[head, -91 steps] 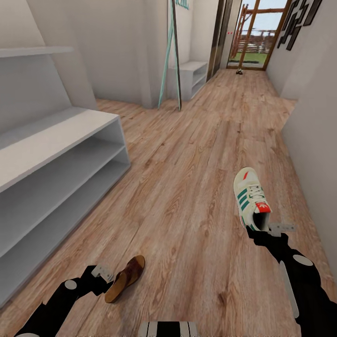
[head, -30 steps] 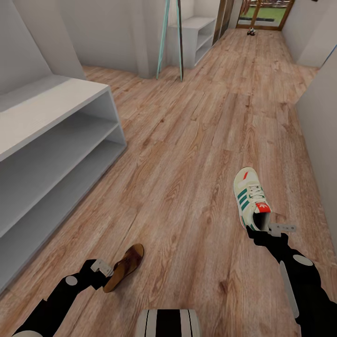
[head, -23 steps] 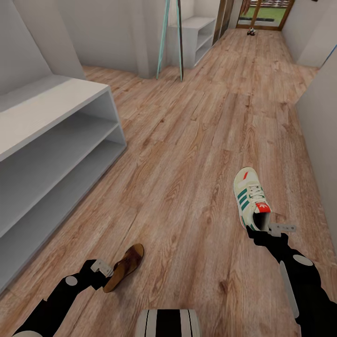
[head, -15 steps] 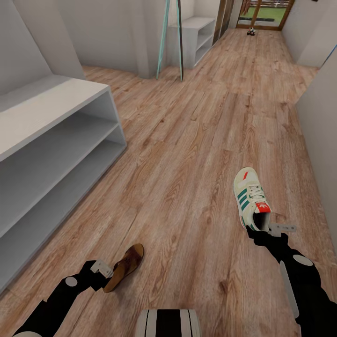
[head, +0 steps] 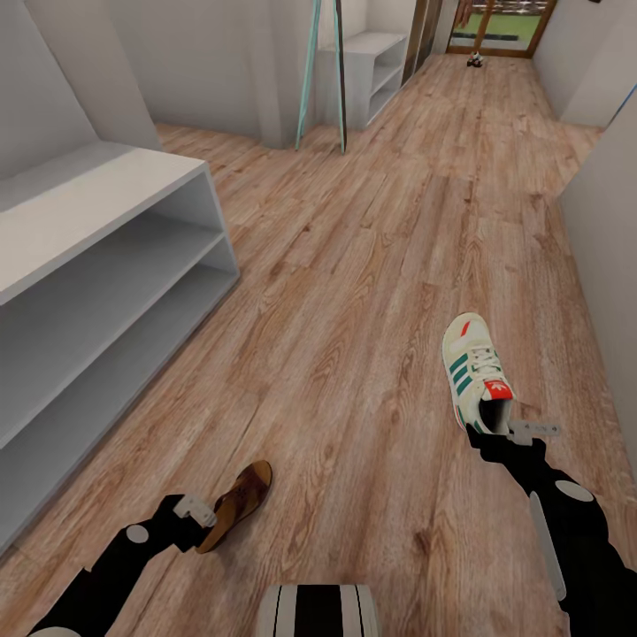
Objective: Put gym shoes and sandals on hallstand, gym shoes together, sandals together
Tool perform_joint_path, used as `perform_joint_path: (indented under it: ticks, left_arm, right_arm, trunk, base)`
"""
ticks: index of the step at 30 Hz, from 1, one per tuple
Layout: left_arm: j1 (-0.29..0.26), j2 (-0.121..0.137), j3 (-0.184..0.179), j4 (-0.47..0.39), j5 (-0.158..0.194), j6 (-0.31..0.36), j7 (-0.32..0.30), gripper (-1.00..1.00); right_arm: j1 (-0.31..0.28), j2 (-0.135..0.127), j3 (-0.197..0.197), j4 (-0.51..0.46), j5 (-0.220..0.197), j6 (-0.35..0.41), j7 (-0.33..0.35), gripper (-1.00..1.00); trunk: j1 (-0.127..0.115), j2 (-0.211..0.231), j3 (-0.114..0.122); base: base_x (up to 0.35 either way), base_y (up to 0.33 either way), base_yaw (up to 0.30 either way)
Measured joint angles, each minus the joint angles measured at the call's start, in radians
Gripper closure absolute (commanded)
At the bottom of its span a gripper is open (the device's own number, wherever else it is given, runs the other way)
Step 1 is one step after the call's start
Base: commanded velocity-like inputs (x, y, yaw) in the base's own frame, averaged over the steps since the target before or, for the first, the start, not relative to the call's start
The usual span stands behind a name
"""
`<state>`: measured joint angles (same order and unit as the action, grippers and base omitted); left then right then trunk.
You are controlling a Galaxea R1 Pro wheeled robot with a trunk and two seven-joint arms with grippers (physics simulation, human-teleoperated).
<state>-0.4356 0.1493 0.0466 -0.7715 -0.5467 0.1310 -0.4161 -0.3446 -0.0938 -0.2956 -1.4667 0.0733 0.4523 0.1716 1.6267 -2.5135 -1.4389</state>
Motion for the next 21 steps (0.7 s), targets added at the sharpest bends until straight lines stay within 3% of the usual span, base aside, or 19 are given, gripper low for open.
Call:
perform_joint_path:
  ticks: [4,9,21]
  left_arm:
    - [0.000,-0.004,0.000,0.000,-0.001,0.000,0.000,-1.00]
    - [0.000,-0.009,-0.001,-0.001,-0.002,0.001,0.000,-1.00]
    - [-0.002,-0.014,-0.041,-0.001,-0.025,0.003,0.001,-1.00]
  right_arm:
    - [0.000,0.000,0.000,-0.001,0.000,0.000,0.000,1.00]
    - [0.000,0.000,0.001,-0.001,0.000,0.000,0.000,1.00]
    - [0.000,0.000,0.001,-0.001,0.000,0.000,0.000,1.00]
  trunk:
    - [0.000,0.000,0.000]
    - [0.002,-0.001,-0.019]
    - [0.003,-0.002,-0.038]
  base:
    - [0.000,0.000,0.000]
    - [0.000,0.000,0.000]
    - [0.000,0.000,0.000]
